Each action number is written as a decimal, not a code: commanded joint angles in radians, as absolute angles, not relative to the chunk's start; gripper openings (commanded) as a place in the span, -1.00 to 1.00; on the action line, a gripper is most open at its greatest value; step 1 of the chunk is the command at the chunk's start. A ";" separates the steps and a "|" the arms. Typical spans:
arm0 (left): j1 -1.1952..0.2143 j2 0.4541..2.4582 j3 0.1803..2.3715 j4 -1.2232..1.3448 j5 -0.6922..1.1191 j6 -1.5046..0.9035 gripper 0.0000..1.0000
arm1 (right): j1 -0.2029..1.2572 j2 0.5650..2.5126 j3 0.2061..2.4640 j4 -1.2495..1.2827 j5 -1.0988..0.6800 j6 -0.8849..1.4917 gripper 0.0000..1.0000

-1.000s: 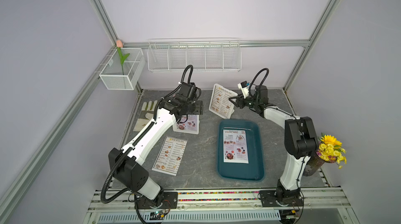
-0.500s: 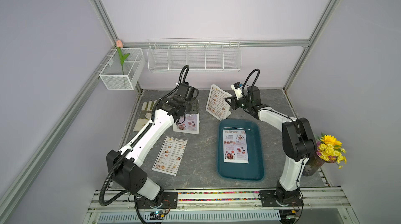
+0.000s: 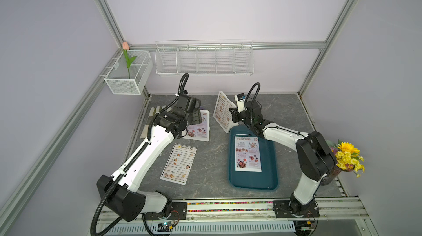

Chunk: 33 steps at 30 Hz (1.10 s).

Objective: Replace the menus in the menu holders
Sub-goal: Move the menu holder to the center of the board.

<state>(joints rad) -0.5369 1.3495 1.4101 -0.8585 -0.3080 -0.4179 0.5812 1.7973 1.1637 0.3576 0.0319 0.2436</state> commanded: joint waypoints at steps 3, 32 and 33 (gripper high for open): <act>-0.534 1.297 1.364 -0.867 -0.330 -0.442 0.46 | 0.687 1.744 1.135 0.330 0.293 0.309 -0.79; -0.536 1.373 1.406 -0.867 -0.288 -0.423 0.45 | 0.603 1.552 1.235 -0.222 0.040 0.220 0.26; -0.536 1.380 1.421 -0.876 -0.278 -0.408 0.45 | 0.589 1.541 1.269 -0.289 0.015 0.212 0.28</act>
